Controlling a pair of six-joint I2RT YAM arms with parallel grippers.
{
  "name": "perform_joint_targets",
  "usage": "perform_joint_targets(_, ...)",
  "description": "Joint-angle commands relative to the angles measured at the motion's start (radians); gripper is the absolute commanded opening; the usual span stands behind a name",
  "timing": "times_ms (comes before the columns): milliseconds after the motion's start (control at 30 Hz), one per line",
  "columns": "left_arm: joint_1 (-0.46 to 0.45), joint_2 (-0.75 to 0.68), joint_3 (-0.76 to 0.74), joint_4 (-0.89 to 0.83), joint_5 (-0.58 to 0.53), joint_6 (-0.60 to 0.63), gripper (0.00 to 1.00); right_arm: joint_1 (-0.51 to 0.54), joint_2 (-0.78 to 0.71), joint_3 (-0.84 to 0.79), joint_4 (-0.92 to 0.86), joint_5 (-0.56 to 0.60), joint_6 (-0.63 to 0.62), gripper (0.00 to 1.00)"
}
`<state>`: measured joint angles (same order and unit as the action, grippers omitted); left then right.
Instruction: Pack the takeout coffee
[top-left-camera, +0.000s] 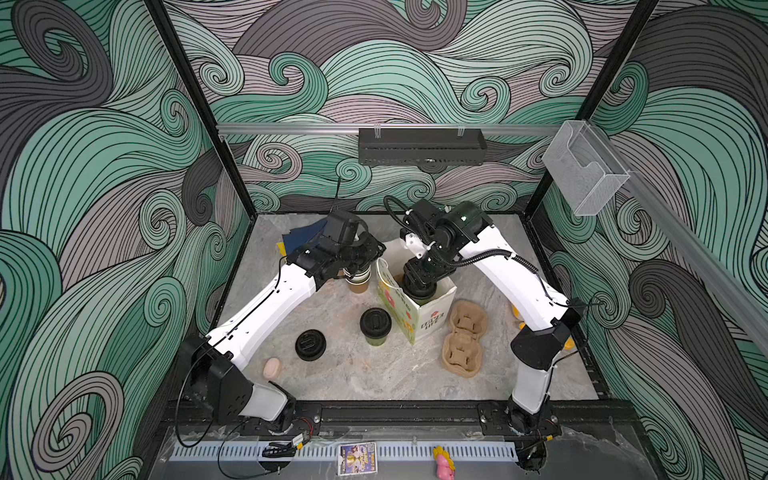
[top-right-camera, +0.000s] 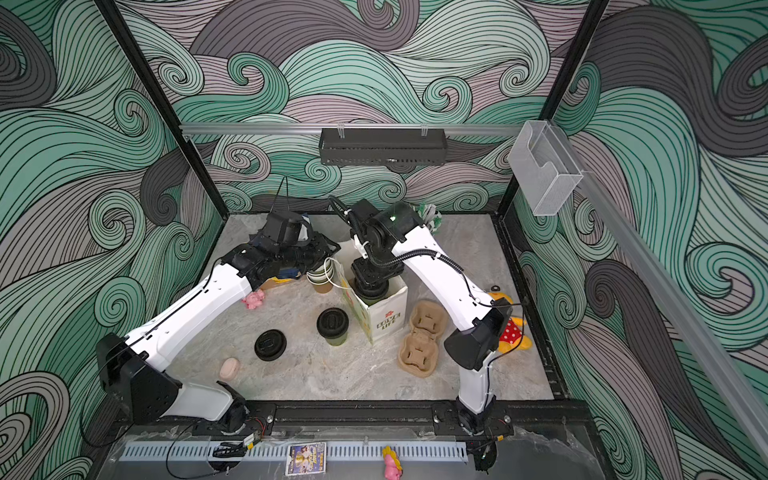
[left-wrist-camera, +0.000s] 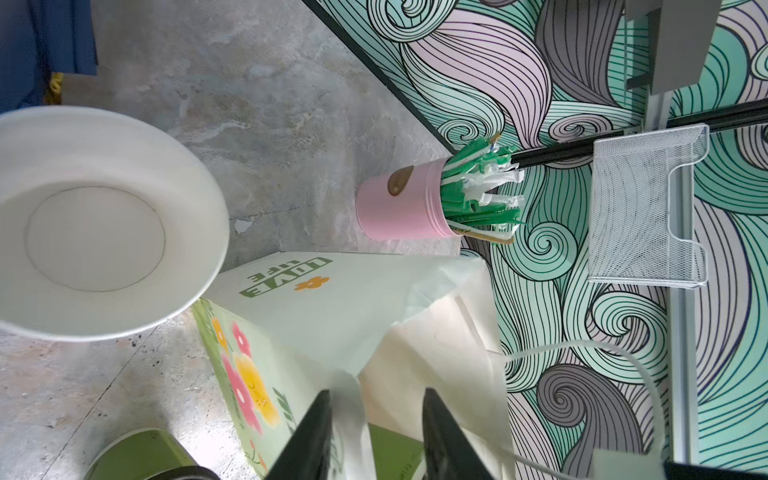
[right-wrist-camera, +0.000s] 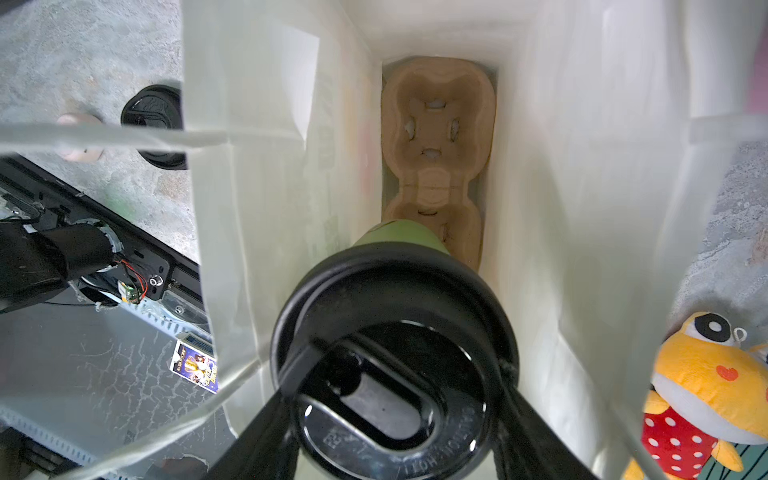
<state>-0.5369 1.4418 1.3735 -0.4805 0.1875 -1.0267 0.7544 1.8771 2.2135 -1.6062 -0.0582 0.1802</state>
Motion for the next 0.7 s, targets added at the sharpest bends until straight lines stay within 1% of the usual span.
perform_joint_targets(0,0.015,0.032,0.048,0.024,0.049,0.027,0.38,-0.005,-0.043,-0.011,-0.193,0.057,0.046,0.63)
perform_joint_targets(33,0.018,0.030,0.052,0.016,0.050,0.025,0.40,-0.008,-0.046,-0.014,-0.192,0.077,0.064,0.63)
perform_joint_targets(100,0.020,0.005,0.042,0.002,0.036,0.019,0.46,-0.013,-0.050,-0.019,-0.193,0.113,0.105,0.63)
perform_joint_targets(200,0.022,-0.071,0.009,-0.009,-0.009,0.025,0.58,-0.013,-0.052,-0.030,-0.193,0.119,0.132,0.62)
perform_joint_targets(267,0.024,-0.119,-0.007,-0.026,-0.031,0.036,0.62,-0.010,-0.047,-0.035,-0.192,0.121,0.138,0.62)
perform_joint_targets(333,0.025,-0.157,-0.008,-0.060,-0.027,0.053,0.65,-0.006,-0.031,-0.026,-0.193,0.127,0.140,0.62)
perform_joint_targets(500,0.025,-0.230,-0.010,-0.140,0.058,0.094,0.70,0.014,0.025,0.020,-0.191,0.139,0.158,0.62)
perform_joint_targets(667,0.026,-0.295,-0.066,-0.166,0.188,0.134,0.71,0.026,0.062,0.037,-0.185,0.155,0.165,0.63)
